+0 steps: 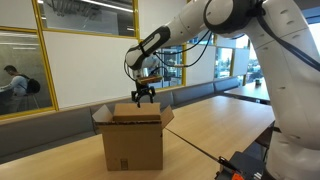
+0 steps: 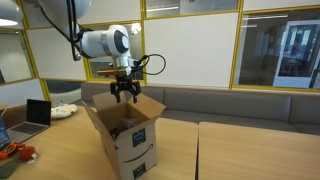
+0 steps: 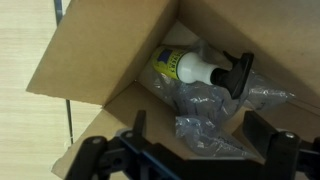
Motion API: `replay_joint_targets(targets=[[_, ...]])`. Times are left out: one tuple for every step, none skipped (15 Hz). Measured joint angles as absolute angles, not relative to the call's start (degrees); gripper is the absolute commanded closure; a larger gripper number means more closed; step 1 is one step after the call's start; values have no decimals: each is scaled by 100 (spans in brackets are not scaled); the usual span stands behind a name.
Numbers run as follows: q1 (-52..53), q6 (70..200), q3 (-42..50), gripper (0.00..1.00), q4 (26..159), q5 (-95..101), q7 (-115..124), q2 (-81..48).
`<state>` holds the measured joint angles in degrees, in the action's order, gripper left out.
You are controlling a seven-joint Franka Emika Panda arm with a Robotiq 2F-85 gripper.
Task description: Pick up the plastics and put them in the box
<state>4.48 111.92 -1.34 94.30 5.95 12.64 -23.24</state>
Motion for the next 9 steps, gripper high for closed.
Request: replay_joint_targets(targets=[[449, 11147, -125, 0, 9410, 646, 1264, -2314], [449, 11104, -110, 0, 9406, 712, 1264, -2288], [450, 11054, -87, 0, 9409, 817, 1269, -2242], [450, 11012, -54, 0, 9418, 927, 1274, -2175], [450, 10966, -15, 0, 9442, 1039, 1281, -2079], [450, 10938, 28, 0, 9485, 1132, 1290, -1964], [446, 10929, 75, 0, 9557, 1226, 1308, -1824], [440, 10928, 125, 0, 9663, 1310, 1331, -1654], [428, 10928, 176, 0, 9801, 1381, 1357, -1459]])
